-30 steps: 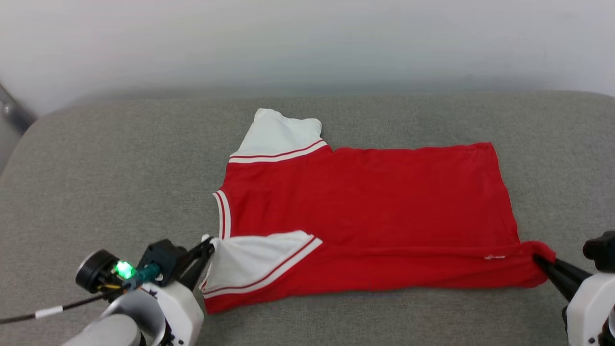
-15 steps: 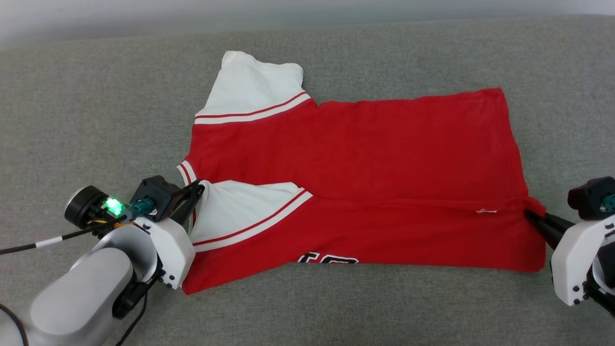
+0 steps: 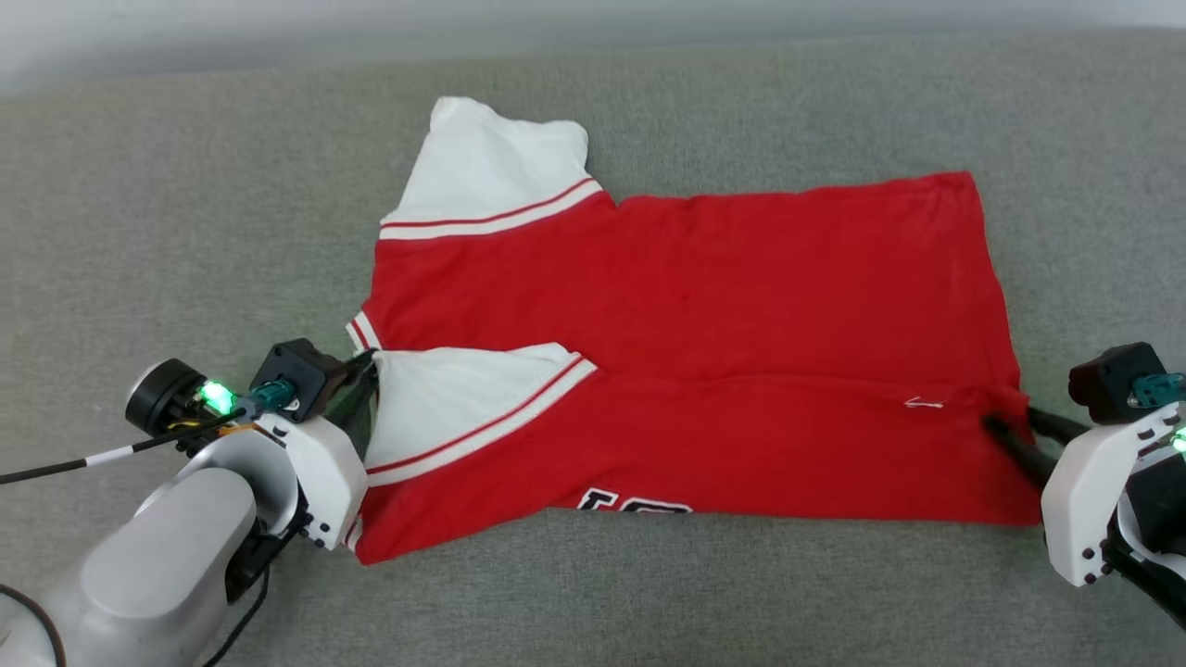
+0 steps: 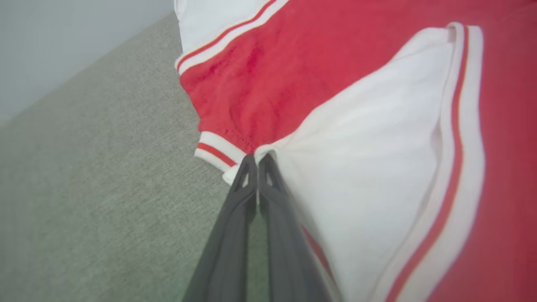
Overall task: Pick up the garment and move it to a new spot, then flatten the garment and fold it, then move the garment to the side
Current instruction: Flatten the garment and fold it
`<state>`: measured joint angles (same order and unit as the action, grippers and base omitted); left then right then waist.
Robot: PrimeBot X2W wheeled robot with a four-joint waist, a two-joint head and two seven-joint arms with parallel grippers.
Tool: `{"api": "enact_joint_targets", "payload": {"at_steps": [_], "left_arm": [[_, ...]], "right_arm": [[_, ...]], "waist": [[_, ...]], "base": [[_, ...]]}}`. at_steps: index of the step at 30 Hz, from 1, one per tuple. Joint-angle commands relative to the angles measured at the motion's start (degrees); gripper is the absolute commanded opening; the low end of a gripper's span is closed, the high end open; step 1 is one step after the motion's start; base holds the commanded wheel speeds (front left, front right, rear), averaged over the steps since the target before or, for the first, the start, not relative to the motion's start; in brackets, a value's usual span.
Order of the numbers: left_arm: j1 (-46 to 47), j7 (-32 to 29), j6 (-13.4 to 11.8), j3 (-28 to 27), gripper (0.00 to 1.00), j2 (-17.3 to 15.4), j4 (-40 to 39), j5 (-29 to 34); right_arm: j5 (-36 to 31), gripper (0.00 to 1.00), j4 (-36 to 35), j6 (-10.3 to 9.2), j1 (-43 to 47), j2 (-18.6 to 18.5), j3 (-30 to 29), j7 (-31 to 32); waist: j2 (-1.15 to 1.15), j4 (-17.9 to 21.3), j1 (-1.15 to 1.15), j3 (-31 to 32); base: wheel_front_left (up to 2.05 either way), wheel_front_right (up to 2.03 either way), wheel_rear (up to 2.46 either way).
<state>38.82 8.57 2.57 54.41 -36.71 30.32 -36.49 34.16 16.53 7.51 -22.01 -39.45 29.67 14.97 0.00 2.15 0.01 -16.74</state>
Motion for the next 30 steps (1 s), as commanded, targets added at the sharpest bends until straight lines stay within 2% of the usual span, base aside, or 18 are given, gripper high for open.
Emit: {"api": "enact_joint_targets", "payload": {"at_steps": [1,6,11,15,25,30], "left_arm": [[0.86,0.45,-0.02,-0.29,1.0,0.17,0.23,0.1],[3.47,-1.46,0.34,-0.58,1.0,-1.58,-2.56,0.24],[6.49,-9.19,1.31,-1.04,1.0,-4.2,-6.9,-1.95],[8.79,-19.06,2.29,-1.04,1.0,-6.21,-10.18,-5.42],[12.22,-49.84,3.79,2.59,1.0,-7.62,-16.62,-18.87],[11.8,-59.62,3.29,5.36,1.0,-7.66,-17.79,-21.91]], "right_arm": [[0.51,1.0,-0.07,-0.04,0.03,-0.25,-0.04,-0.59],[1.21,1.0,-0.49,-0.04,1.97,-0.98,-0.41,-2.24],[1.54,1.0,-0.98,-0.04,3.37,-1.36,-0.61,-2.39],[1.45,1.0,-1.23,-0.04,3.46,-0.84,-0.7,-2.41],[1.04,1.0,-1.81,-0.04,2.92,-0.22,0.12,-2.12],[0.9,1.0,-2.04,-0.04,1.77,0.35,1.03,-2.13]], "waist": [[0.0,-0.51,-0.01,1.72],[0.0,-1.51,-0.01,5.24],[0.0,-2.12,-0.01,7.29],[0.0,-2.09,-0.01,7.79],[0.0,-1.32,-0.01,7.7],[0.0,-0.25,-0.01,6.94]], "base": [[0.0,0.0,0.0],[0.0,0.0,0.0],[0.0,0.0,0.0],[0.0,0.0,0.0],[0.0,0.0,0.0],[0.0,0.0,0.0]]}}
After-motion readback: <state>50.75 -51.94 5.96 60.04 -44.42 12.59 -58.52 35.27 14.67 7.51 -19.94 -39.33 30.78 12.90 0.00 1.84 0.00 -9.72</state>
